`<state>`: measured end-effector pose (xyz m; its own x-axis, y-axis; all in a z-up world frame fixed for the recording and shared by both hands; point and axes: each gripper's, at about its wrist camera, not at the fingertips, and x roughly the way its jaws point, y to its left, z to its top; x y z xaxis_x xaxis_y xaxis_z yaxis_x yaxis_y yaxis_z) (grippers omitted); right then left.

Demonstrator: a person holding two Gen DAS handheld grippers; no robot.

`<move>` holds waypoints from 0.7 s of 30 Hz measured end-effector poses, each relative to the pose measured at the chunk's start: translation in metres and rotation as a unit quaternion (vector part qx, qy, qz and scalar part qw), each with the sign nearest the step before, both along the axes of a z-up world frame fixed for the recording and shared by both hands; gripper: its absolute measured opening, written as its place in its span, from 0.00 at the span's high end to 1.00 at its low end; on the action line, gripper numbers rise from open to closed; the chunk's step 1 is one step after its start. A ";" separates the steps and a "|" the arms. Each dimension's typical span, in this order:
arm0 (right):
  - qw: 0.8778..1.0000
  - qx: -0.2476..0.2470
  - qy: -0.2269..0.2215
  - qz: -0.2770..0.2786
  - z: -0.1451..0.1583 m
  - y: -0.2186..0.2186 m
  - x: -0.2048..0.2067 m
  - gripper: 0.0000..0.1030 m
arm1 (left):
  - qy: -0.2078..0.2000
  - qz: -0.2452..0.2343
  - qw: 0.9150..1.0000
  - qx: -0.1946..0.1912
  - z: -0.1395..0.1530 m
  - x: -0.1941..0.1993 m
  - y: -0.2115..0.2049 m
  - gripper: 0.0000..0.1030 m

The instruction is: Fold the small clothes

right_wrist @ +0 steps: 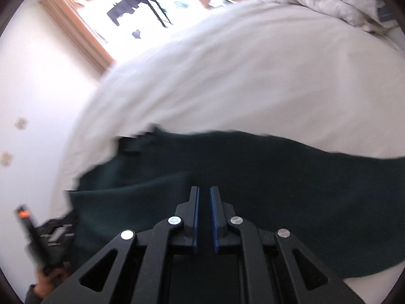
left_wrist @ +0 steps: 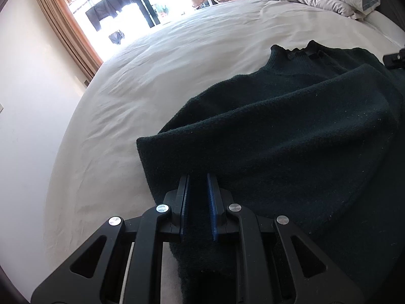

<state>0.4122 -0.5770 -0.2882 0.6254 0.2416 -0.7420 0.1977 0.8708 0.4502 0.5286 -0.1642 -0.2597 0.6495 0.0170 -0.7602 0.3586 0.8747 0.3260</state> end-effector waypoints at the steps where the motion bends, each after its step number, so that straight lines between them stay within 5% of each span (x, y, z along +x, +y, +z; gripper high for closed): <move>1: 0.999 0.016 -0.016 0.026 0.007 0.013 0.001 0.89 | 0.000 0.001 1.000 -0.001 0.000 0.000 0.000 0.87; 3: 0.995 0.055 -0.021 0.075 0.010 0.039 0.008 0.89 | 0.000 0.001 1.000 -0.003 0.000 0.000 0.001 0.87; 7: 0.987 0.097 0.045 0.122 -0.033 0.067 0.021 0.90 | 0.003 -0.001 1.000 -0.004 0.002 -0.001 0.004 0.87; 8: 0.987 0.099 0.063 0.106 -0.047 0.061 0.020 1.00 | 0.002 -0.002 1.000 -0.004 0.002 -0.002 0.005 0.87; 11: 0.979 0.190 0.046 0.059 -0.070 0.019 0.006 1.00 | 0.000 -0.007 1.000 -0.002 0.002 -0.004 0.006 0.87; 15: 0.984 0.177 0.033 -0.003 -0.066 -0.016 -0.013 1.00 | -0.003 -0.008 1.000 -0.007 0.003 -0.005 0.009 0.87; 18: 0.991 0.111 0.023 -0.070 -0.045 -0.035 -0.036 0.81 | -0.015 -0.005 1.000 0.004 0.007 -0.012 0.008 0.87; 21: 0.982 0.166 -0.035 -0.086 -0.030 -0.051 -0.071 0.62 | -0.032 -0.015 0.999 0.025 0.015 -0.028 0.002 0.87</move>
